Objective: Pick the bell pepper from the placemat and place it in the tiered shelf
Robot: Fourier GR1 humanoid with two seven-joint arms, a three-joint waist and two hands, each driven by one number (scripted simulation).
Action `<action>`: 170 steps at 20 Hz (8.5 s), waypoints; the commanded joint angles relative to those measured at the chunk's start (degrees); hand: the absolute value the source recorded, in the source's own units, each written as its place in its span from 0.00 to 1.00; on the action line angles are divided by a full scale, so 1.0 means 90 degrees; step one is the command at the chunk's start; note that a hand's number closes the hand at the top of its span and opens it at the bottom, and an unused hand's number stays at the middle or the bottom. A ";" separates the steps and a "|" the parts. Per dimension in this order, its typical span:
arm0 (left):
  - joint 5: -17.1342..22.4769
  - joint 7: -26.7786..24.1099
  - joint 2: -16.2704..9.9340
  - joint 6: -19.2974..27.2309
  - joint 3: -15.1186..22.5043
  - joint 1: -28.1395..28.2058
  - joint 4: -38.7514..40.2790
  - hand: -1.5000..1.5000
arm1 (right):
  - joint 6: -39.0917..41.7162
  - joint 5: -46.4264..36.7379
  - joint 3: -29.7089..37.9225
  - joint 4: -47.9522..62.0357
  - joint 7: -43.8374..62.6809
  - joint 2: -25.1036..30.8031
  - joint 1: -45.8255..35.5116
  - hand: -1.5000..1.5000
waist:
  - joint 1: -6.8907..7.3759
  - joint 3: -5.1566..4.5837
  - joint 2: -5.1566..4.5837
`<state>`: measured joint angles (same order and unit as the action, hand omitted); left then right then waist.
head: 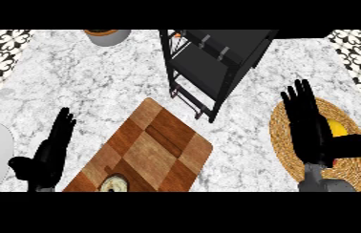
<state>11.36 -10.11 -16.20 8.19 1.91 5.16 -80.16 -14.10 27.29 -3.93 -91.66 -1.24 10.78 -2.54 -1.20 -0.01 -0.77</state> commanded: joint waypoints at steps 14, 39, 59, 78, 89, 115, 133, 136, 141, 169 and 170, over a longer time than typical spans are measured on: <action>0.0522 0.2132 0.0008 -0.0341 0.0165 -0.0591 0.0565 0.50 | 0.3979 -0.1644 0.1863 0.2524 -0.4123 0.4413 0.0294 0.00 | 0.0100 0.0057 -0.0013; 0.0223 0.2899 0.0040 -0.0343 0.0084 -0.0922 0.0380 0.50 | 0.2881 -0.3947 0.0964 -0.0243 -0.2118 0.4705 0.1444 0.00 | 0.0128 -0.0004 0.0089; -0.0004 0.3175 0.0244 -0.0504 -0.0237 -0.0634 -0.0180 0.50 | 0.3143 -0.6563 0.1059 -0.1088 -0.0761 0.3418 0.1804 0.00 | 0.0123 0.0001 0.0094; -0.0447 0.2752 0.0671 -0.0819 -0.0418 -0.0693 0.0422 0.50 | 0.2141 -0.8503 0.1328 0.0845 -0.1760 0.2181 0.1122 0.00 | 0.0126 0.0001 0.0086; -0.0616 0.3088 0.0835 -0.0732 -0.0557 -0.0951 0.0269 0.50 | 0.1864 -0.8942 0.1233 0.1907 -0.2159 0.1525 0.0118 0.00 | 0.0142 0.0002 0.0084; -0.0644 0.3004 0.0854 -0.0995 -0.0604 -0.0884 0.0312 0.50 | 0.4186 -0.9502 -0.1461 0.1152 -0.4304 0.1139 -0.0378 1.00 | 0.0322 -0.0016 0.0079; -0.0562 0.3256 0.0699 -0.1050 -0.0730 -0.0715 -0.0086 0.50 | 0.7249 -0.3692 0.2303 -0.2508 0.0284 0.1250 -0.2382 1.00 | 0.0151 -0.0012 0.0119; -0.0554 0.3078 0.0678 -0.1045 -0.0883 -0.1112 0.0455 0.50 | 0.7352 -0.2972 0.2638 -0.1859 0.1081 0.1705 -0.3350 1.00 | 0.0126 -0.0012 0.0099; -0.0572 0.3405 0.0720 -0.0926 -0.0830 -0.1160 0.0135 0.50 | 0.6757 -0.2203 0.2226 -0.1107 0.2918 0.1740 -0.4851 1.00 | 0.0187 -0.0013 0.0108; -0.0756 0.2853 0.0932 -0.1068 -0.0710 -0.0613 0.0188 0.50 | 0.5058 -0.5472 0.0787 0.4619 -0.0920 0.1586 -0.7735 1.00 | 0.0300 -0.0002 0.0048; -0.0709 0.2839 0.0856 -0.1127 -0.0814 -0.0887 0.0435 0.50 | 0.4970 -0.5481 0.0690 0.4237 -0.0677 0.1348 -0.7629 1.00 | 0.0223 -0.0002 0.0068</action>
<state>5.17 16.61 -8.62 -1.87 -5.05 -2.96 -77.47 33.72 -19.69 3.42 -55.20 -6.13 25.42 -71.26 1.36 -0.02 -0.37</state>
